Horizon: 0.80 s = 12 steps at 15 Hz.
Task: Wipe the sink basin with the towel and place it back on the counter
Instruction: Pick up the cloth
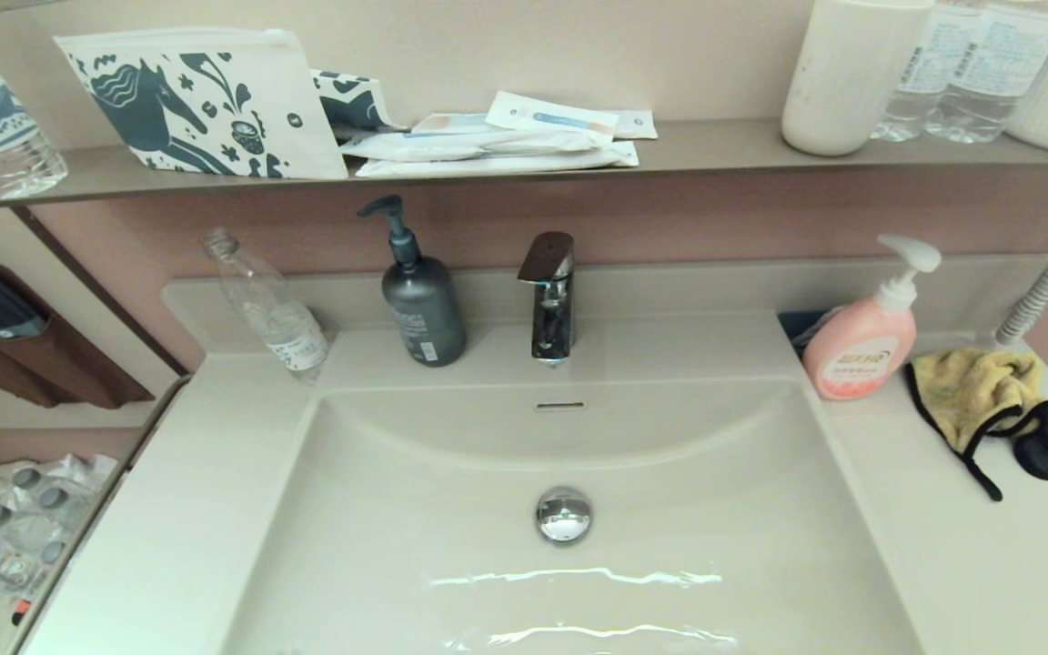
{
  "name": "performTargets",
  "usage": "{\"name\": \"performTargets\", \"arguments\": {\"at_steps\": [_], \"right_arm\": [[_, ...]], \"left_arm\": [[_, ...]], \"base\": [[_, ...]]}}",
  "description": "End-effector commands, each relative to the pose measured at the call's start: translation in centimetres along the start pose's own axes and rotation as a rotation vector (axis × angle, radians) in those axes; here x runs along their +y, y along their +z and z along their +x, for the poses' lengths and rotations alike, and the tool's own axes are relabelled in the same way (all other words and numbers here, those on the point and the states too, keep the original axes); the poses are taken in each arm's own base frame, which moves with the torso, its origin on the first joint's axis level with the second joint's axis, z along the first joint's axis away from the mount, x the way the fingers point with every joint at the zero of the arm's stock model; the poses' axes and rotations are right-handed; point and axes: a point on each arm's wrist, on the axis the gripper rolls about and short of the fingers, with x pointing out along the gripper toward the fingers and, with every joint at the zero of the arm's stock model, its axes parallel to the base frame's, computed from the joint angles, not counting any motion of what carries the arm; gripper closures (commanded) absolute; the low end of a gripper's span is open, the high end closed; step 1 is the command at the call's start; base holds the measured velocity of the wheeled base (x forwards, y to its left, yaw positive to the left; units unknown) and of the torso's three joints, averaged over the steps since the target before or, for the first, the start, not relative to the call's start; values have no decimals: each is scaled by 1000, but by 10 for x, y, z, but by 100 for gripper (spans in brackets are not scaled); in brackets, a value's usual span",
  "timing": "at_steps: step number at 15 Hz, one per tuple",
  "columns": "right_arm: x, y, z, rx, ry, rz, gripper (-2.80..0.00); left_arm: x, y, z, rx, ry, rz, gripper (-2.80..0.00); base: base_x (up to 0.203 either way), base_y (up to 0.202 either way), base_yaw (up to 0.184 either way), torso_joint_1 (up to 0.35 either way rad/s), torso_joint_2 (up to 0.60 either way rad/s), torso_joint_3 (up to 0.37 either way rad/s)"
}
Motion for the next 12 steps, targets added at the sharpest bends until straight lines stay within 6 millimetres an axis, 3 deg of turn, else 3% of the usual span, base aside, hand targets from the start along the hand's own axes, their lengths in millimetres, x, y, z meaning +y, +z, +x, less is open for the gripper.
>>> {"name": "performTargets", "arguments": {"at_steps": [1, 5, 12], "right_arm": [[0, 0, 0, 0, 1, 0, 0], [0, 0, 0, 0, 0, 0, 0], [0, 0, 0, 0, 0, 0, 0]], "left_arm": [[-1, -9, 0, 71, -1, -1, 0], [-1, -19, -1, 163, 5, -11, 0], [-1, -18, -1, 161, 13, -61, 0]], "base": [[0, 0, 0, 0, 0, 0], [0, 0, 0, 0, 0, 0], [0, 0, 0, 0, 0, 0]]}}
